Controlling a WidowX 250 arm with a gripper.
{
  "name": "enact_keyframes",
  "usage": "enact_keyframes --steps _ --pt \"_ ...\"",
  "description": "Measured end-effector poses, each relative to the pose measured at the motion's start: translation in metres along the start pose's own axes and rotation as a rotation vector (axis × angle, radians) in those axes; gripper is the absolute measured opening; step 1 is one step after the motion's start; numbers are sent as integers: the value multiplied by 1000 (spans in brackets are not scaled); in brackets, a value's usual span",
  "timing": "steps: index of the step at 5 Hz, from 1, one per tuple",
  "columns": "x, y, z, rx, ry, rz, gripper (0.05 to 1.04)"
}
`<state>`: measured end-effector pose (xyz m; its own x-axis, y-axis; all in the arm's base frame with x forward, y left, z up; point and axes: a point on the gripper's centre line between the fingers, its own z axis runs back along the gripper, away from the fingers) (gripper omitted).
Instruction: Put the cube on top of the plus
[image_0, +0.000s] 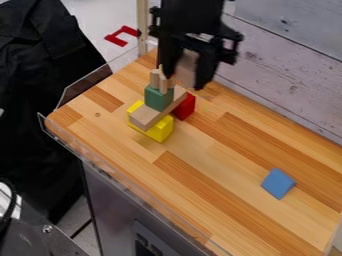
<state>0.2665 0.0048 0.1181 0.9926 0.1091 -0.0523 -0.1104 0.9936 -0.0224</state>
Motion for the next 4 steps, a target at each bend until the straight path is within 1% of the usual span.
enact_keyframes --steps 1,2,4 --pt "1 16 0 -11 -3 4 582" --pt "2 27 -2 -35 0 11 582" --pt "13 39 0 -54 6 -12 582"
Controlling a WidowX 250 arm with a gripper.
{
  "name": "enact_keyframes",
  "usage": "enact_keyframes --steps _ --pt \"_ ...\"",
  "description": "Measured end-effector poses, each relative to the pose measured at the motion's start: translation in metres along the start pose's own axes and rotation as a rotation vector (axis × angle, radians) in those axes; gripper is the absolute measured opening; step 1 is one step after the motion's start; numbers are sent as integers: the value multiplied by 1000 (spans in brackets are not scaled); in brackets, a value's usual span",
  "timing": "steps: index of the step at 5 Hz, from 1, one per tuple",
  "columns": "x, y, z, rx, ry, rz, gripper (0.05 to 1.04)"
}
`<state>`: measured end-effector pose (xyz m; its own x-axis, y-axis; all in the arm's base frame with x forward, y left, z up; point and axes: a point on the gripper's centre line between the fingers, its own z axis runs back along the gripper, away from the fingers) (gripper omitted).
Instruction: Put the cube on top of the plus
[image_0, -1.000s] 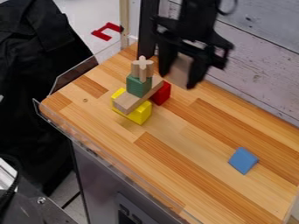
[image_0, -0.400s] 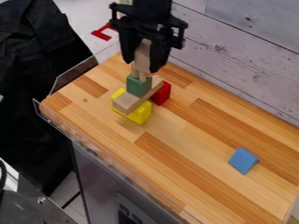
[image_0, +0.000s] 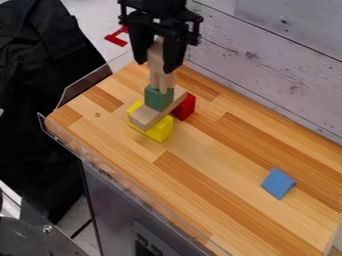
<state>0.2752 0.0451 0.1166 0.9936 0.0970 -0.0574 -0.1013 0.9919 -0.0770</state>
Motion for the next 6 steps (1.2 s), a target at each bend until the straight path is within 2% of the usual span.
enact_keyframes --steps 2,3,5,6 --pt "6 4 2 -6 15 -9 582" --pt "5 8 -5 -26 43 4 582" --pt "6 11 -11 -35 62 11 582" --pt "9 11 -8 -35 56 10 582"
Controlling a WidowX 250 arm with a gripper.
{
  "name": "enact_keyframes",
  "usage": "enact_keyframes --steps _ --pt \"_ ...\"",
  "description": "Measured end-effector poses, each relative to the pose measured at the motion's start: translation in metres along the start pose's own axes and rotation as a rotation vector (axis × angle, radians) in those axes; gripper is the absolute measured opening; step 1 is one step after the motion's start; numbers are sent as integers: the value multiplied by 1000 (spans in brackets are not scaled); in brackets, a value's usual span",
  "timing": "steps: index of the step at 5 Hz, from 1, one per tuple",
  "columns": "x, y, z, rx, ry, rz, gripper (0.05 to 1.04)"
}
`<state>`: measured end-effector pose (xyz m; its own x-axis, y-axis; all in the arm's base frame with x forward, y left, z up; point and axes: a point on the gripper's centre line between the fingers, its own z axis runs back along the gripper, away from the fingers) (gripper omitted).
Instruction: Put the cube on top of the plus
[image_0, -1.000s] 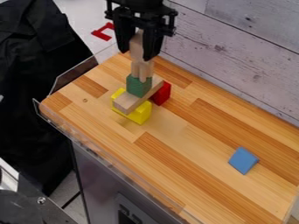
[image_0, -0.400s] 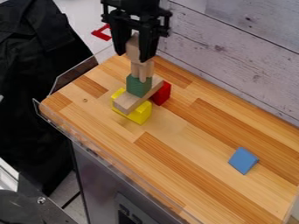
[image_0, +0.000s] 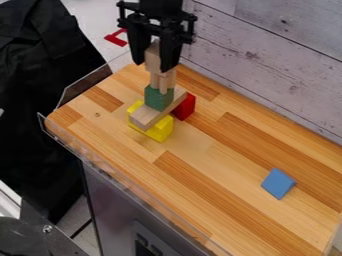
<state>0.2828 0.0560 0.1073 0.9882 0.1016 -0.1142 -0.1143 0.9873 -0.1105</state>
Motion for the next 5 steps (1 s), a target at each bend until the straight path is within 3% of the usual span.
enact_keyframes --steps 2,3,4,5 --pt "6 -3 0 -5 19 2 634" --pt "7 -5 0 -18 37 17 917" --pt "5 -5 1 -28 48 31 1003" --pt "3 -5 1 -33 62 43 999"
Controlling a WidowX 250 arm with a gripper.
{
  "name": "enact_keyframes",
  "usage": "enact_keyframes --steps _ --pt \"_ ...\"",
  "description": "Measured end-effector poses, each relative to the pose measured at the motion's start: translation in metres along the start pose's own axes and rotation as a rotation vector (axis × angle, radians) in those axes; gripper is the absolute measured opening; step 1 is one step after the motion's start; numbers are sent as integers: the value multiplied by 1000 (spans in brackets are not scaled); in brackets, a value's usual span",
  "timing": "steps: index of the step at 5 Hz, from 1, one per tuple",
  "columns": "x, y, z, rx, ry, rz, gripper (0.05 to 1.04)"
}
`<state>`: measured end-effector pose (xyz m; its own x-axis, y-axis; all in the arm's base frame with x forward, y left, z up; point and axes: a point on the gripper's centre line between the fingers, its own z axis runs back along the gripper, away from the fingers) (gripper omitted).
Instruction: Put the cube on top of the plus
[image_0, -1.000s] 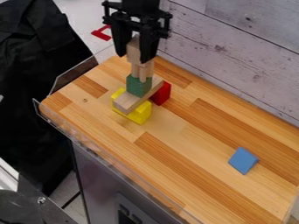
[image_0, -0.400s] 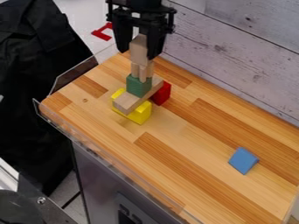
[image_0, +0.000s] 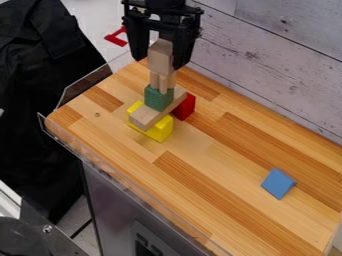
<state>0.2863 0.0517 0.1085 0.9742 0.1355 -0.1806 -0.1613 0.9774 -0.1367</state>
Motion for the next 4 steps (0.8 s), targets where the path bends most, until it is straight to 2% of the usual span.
enact_keyframes --steps 1,2,4 --pt "-5 -1 13 9 -31 11 999" --pt "-7 -4 26 58 -41 10 999" --pt "-16 -43 27 173 -1 -21 999"
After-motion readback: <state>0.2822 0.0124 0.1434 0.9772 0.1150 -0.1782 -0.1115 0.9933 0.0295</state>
